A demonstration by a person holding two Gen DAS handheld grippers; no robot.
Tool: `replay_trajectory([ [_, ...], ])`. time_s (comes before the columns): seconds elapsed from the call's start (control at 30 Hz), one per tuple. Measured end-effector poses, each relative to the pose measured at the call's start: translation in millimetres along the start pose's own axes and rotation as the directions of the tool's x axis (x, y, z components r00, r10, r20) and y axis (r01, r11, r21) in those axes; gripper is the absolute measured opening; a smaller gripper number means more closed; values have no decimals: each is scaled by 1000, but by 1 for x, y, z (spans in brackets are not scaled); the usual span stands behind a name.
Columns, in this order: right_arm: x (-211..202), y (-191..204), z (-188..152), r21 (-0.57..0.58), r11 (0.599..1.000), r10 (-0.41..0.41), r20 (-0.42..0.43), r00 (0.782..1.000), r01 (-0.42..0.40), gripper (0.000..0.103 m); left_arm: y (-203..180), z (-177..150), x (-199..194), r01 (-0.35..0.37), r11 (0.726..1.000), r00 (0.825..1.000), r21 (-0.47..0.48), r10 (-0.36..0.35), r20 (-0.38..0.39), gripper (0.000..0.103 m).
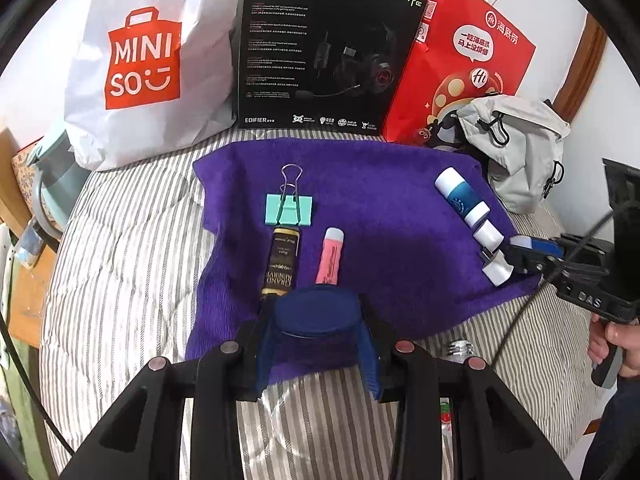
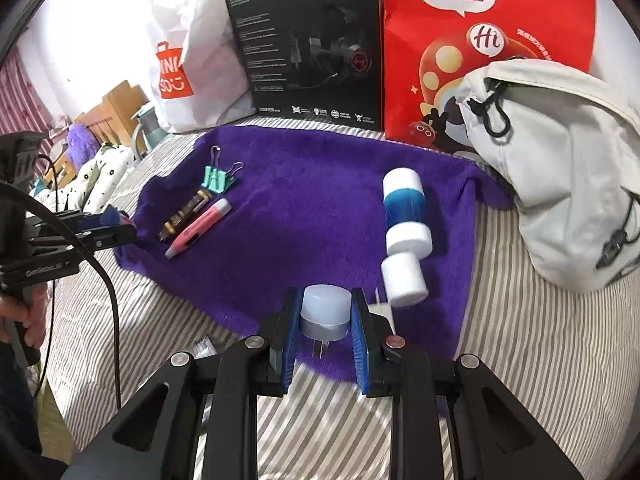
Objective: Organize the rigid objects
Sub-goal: 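Carry the pink jar to the towel with the left gripper while the right gripper places the adapter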
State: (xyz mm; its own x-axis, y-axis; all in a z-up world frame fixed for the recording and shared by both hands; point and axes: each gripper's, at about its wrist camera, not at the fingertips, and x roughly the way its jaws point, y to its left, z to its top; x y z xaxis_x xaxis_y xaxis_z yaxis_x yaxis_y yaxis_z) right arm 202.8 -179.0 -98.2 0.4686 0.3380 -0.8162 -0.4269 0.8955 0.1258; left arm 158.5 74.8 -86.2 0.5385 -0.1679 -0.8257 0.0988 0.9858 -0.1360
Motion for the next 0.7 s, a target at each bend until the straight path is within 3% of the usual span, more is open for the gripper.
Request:
replay_trajectory([
  [0.37, 59, -10, 28, -19, 999, -40, -74, 996, 39, 24, 4, 3, 6, 3, 1000, 1000, -6, -3, -11, 34],
  [0.7, 76, -8, 27, -51, 996, -74, -99, 992, 69, 24, 3, 9, 17, 14, 1000, 1000, 6, -14, -25, 34],
])
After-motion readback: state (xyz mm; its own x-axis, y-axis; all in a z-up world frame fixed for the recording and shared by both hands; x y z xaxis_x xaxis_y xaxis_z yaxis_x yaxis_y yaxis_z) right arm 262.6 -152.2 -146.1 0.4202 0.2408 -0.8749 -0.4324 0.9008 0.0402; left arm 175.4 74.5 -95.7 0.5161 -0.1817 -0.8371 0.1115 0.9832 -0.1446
